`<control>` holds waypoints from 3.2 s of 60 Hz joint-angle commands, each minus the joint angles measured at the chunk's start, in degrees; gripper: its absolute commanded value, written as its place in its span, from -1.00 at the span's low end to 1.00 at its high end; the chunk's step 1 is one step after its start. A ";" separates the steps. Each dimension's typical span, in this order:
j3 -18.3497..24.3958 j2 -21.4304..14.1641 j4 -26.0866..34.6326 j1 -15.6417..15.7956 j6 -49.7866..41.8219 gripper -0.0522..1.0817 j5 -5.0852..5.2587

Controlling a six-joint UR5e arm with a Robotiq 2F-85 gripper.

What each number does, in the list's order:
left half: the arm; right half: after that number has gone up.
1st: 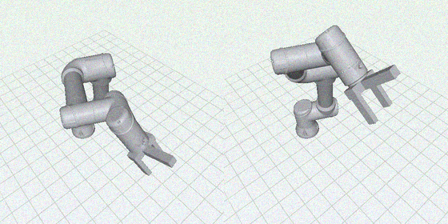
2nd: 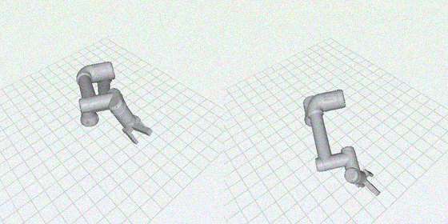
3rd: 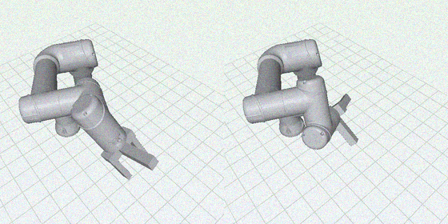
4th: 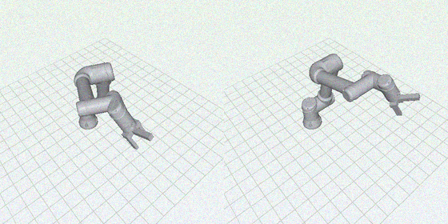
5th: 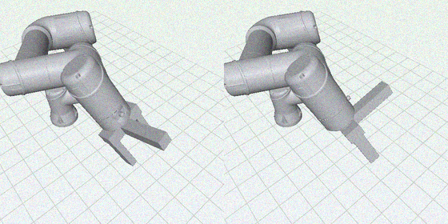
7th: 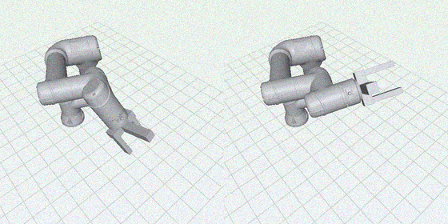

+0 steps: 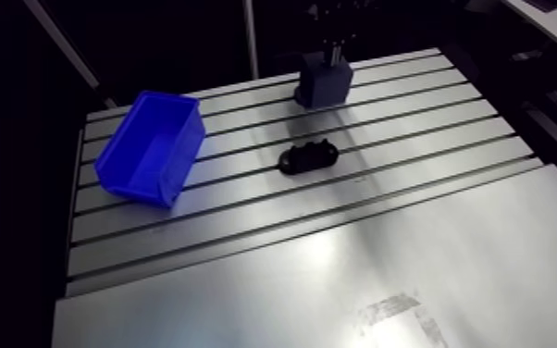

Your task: Pick up the M10 bolt and insert it into the hex recess until seated.

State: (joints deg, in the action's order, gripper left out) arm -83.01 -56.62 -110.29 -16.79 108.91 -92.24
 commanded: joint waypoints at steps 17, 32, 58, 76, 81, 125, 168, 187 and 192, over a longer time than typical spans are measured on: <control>0.01 0.48 -0.15 -0.09 0.04 0.99 -0.08; 0.01 0.51 -0.15 -0.18 0.13 0.99 -0.01; 0.87 0.42 -0.06 -0.18 0.92 0.99 0.08; 0.96 -0.17 0.12 -0.08 0.93 0.97 0.42; 1.05 -0.43 0.44 0.14 0.92 0.69 0.52; 9.65 -12.48 23.40 1.78 -6.03 -0.91 0.29; 7.60 -20.37 23.78 8.79 -7.00 -0.91 -1.40; 5.11 -25.33 23.66 8.96 -7.83 -0.91 -0.97; 3.65 -26.54 23.60 9.05 -8.13 -0.91 -0.89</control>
State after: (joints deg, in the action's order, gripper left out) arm -76.81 -79.90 -86.64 -7.99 101.59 -93.29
